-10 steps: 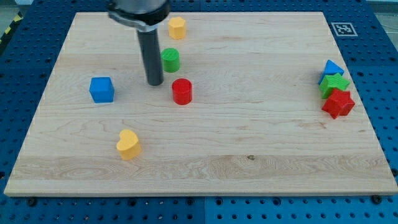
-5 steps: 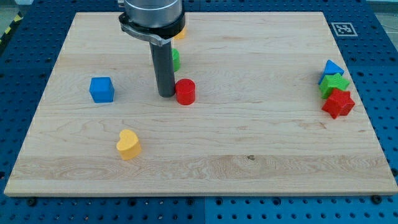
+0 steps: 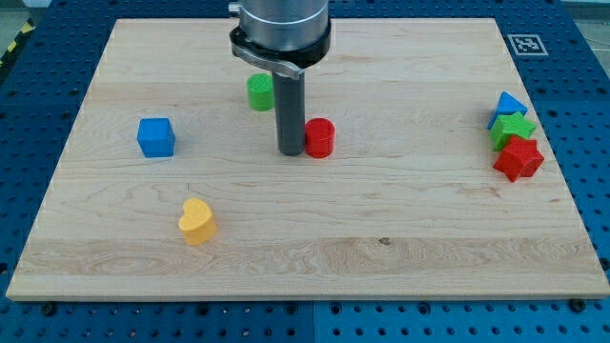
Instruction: Push the red circle into the red star
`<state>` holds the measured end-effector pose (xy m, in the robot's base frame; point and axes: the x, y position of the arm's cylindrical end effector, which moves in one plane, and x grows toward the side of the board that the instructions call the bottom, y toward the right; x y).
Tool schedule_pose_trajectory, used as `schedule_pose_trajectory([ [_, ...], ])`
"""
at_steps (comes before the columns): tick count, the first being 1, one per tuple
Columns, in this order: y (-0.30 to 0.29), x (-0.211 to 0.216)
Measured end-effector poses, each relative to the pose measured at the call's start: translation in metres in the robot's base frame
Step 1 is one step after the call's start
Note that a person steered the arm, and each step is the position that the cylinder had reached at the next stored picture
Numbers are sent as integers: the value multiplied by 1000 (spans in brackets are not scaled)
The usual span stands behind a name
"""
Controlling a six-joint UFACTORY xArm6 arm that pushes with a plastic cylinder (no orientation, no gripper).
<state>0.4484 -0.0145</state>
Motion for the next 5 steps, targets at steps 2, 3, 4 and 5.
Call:
schedule_pose_trajectory([
  [2,15,-23],
  [3,15,-24],
  [4,39,-24],
  [5,62,-24],
])
